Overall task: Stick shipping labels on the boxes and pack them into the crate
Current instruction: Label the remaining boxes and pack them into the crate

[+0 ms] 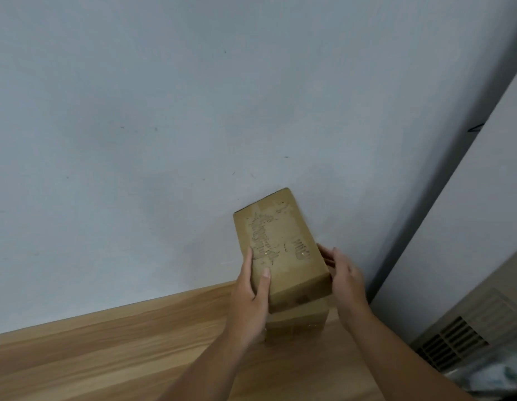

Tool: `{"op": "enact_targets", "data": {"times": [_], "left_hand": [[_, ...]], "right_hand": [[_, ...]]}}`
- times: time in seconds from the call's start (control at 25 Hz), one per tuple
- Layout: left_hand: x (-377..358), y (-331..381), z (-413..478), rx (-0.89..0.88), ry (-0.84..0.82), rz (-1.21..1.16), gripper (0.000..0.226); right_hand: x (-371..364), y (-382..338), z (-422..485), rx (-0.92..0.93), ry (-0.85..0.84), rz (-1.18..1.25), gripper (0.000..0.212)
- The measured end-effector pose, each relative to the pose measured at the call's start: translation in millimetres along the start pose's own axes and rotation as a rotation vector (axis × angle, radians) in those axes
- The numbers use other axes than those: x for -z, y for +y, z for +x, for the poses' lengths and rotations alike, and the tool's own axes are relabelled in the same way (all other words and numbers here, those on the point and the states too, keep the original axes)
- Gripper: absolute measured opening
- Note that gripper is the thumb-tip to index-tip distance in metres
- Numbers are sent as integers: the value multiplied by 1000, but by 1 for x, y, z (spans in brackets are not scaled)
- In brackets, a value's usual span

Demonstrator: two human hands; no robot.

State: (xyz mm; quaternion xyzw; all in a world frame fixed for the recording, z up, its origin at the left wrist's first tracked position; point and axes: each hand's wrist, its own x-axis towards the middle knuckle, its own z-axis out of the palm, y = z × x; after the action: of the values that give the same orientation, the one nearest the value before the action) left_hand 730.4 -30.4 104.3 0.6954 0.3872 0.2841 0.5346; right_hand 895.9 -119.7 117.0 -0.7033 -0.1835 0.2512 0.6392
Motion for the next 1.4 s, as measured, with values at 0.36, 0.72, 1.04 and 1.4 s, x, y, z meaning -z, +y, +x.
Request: {"op": "enact_targets", "data": {"times": [0.36, 0.72, 1.04, 1.4], "left_hand": [[40, -1, -23, 94, 28, -100, 64], [64, 17, -28, 359, 143, -462, 89], [83, -8, -35, 340, 219, -486, 68], [120, -17, -44, 80, 289, -162, 50]], "right_hand": [[-14, -46, -29, -267, -236, -59, 96], [-66, -26, -72, 281, -247, -178, 24], [-61, -35, -62, -130, -278, -340, 109], [-78, -15, -72, 22, -338, -95, 31]]}}
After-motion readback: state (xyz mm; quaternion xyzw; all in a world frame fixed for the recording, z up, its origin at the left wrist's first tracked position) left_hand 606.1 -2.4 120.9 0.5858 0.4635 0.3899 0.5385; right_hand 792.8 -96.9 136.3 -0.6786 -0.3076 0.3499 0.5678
